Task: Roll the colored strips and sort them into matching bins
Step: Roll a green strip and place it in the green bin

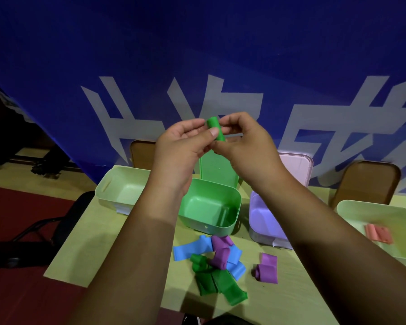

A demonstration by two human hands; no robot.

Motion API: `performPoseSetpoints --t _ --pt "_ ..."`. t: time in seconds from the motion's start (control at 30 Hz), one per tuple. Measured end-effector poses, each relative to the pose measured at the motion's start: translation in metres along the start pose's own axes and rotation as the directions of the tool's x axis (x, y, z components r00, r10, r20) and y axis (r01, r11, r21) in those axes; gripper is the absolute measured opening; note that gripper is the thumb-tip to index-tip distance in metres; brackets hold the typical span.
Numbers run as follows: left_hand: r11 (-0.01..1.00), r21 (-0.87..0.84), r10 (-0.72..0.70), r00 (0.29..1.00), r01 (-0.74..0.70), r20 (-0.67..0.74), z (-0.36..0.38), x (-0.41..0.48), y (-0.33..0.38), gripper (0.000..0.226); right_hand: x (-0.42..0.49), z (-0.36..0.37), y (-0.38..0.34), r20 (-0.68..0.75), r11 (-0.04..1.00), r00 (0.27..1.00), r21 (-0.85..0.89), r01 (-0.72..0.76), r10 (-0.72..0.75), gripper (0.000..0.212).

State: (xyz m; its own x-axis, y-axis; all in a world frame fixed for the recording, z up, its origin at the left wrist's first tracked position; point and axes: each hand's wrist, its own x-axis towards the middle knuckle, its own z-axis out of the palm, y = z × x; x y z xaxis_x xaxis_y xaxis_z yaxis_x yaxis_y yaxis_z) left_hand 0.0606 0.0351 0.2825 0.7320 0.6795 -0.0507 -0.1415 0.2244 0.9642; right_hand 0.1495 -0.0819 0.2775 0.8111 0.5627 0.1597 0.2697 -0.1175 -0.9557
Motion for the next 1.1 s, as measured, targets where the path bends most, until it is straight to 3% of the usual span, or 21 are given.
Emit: performPoseSetpoints --t 0.2,0.43,0.67,0.9,1.0,1.1 --pt "0.998 0.059 -0.024 0.999 0.022 0.048 -0.001 0.007 -0.006 0.029 0.004 0.003 0.009 0.020 1.000 1.000 -0.022 0.010 -0.010 0.040" --pt "0.978 0.208 -0.008 0.997 -0.007 0.071 -0.008 0.016 -0.015 0.034 0.009 0.007 0.025 0.015 0.997 1.000 -0.071 -0.007 0.008 0.038" --pt "0.964 0.267 -0.010 0.999 -0.004 0.051 -0.009 0.028 -0.037 0.034 0.017 0.013 0.054 0.012 0.991 0.994 -0.090 -0.103 0.104 0.044" --pt "0.944 0.293 -0.160 0.987 0.154 -0.003 -0.018 0.056 -0.090 0.031 0.021 0.021 0.100 0.118 0.954 0.955 -0.158 -0.254 0.274 0.051" --pt "0.920 0.324 -0.220 0.975 0.221 -0.041 -0.025 0.071 -0.120 0.027 0.024 0.021 0.129 0.144 0.918 0.928 -0.260 -0.299 0.343 0.043" --pt "0.881 0.372 -0.279 0.956 0.291 -0.087 -0.032 0.084 -0.155 0.030 0.026 0.022 0.157 0.129 0.875 0.906 -0.343 -0.341 0.403 0.020"
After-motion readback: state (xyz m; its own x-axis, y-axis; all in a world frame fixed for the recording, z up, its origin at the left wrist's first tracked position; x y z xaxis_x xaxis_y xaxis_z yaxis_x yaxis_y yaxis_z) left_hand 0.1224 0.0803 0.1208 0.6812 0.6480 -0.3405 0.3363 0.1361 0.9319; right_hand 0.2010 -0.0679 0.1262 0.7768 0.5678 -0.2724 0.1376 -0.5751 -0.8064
